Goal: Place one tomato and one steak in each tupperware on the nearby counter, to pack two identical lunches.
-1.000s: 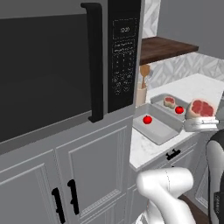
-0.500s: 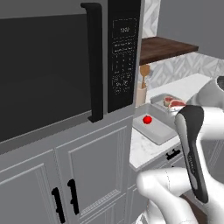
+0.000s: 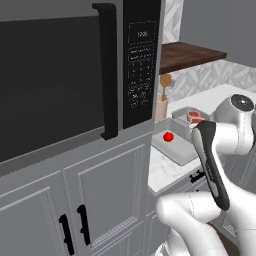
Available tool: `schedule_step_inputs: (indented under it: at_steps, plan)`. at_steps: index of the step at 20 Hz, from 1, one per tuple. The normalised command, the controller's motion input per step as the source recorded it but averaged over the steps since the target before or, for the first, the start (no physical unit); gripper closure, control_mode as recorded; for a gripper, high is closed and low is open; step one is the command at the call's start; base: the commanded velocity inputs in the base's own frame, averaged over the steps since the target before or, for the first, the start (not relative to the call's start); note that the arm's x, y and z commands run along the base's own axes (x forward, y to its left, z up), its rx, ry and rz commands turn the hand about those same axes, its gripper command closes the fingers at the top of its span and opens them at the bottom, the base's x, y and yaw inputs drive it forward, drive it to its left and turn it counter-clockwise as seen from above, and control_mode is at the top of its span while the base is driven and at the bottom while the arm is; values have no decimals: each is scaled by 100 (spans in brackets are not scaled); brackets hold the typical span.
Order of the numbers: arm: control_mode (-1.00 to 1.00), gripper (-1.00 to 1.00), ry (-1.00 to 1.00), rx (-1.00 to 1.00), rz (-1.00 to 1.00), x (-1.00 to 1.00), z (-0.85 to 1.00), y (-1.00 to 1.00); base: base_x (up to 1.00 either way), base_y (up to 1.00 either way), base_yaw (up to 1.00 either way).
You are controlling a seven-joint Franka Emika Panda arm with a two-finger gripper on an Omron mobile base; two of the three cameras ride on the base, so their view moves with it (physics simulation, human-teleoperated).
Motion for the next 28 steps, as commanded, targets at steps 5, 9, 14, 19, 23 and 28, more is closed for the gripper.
schedule_step_inputs:
  at_steps: [5,9,14,19,23,28]
  plan:
    - [-100,100,0,0,-1,65,-34,-24,0,0,0]
    - [-100,100,1,0,-3,64,-43,-9,0,0,0]
    - [-100,100,1,0,-2,63,-46,-4,0,0,0]
    - [-100,100,0,0,0,47,-37,-25,0,0,0]
    - [-100,100,2,0,-1,18,-31,-4,0,0,0]
    - [-100,100,3,0,-1,12,-32,-8,0,0,0]
